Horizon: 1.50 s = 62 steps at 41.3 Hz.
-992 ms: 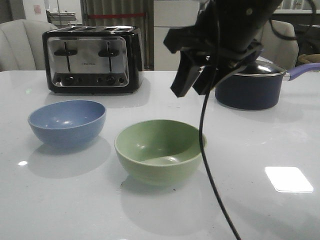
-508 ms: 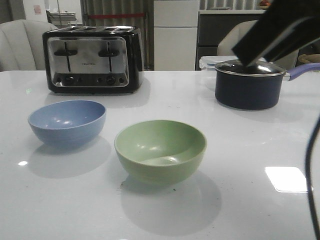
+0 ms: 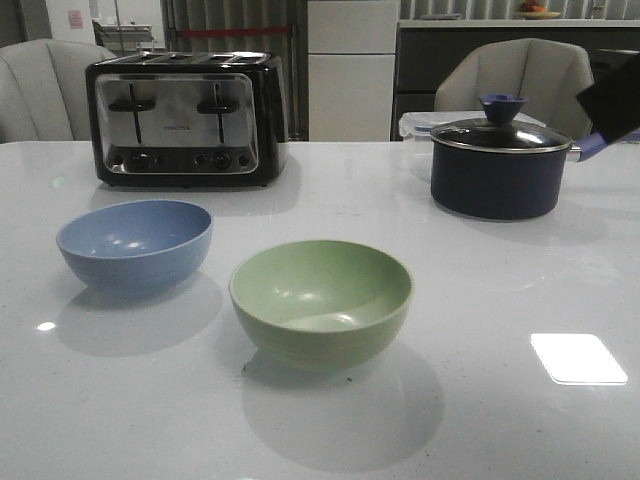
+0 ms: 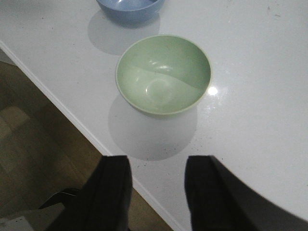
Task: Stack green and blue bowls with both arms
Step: 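Open the right gripper and lift it away from the green bowl, then lower the left gripper and grasp the light blue bowl's rim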
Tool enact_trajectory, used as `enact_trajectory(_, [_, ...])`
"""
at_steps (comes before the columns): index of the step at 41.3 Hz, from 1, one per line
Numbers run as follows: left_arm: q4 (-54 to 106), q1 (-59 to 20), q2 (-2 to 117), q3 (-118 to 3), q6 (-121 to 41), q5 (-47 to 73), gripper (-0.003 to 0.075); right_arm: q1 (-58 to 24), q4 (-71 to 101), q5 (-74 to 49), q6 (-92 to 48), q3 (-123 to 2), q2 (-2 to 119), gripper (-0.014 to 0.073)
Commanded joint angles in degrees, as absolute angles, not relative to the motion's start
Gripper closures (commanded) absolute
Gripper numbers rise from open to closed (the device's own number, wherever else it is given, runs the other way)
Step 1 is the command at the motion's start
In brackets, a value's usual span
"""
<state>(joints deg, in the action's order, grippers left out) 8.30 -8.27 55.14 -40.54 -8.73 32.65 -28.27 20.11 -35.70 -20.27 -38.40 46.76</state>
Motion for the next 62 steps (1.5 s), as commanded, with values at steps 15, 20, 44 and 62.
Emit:
enact_trajectory(15, [9.18,-10.28,81.98,-57.85,-8.81,30.09,0.0141,-28.25,20.50,-32.40,-21.07,-40.00,46.78,0.0195])
enact_trajectory(20, [9.18,-10.28,89.10,-62.18,-8.81,30.09,0.0141,-28.25,20.50,-32.40,-21.07,-40.00,46.78,0.0195])
enact_trajectory(44, [9.08,-10.28,104.06,-69.25,-8.81,22.15,0.0260,-28.25,20.50,-32.40,-21.07,-40.00,46.78,0.0195])
enact_trajectory(62, [9.08,-10.28,104.65,-69.30,-8.81,22.96,0.0586,-28.25,20.50,-32.40,-21.07,-40.00,46.78,0.0195])
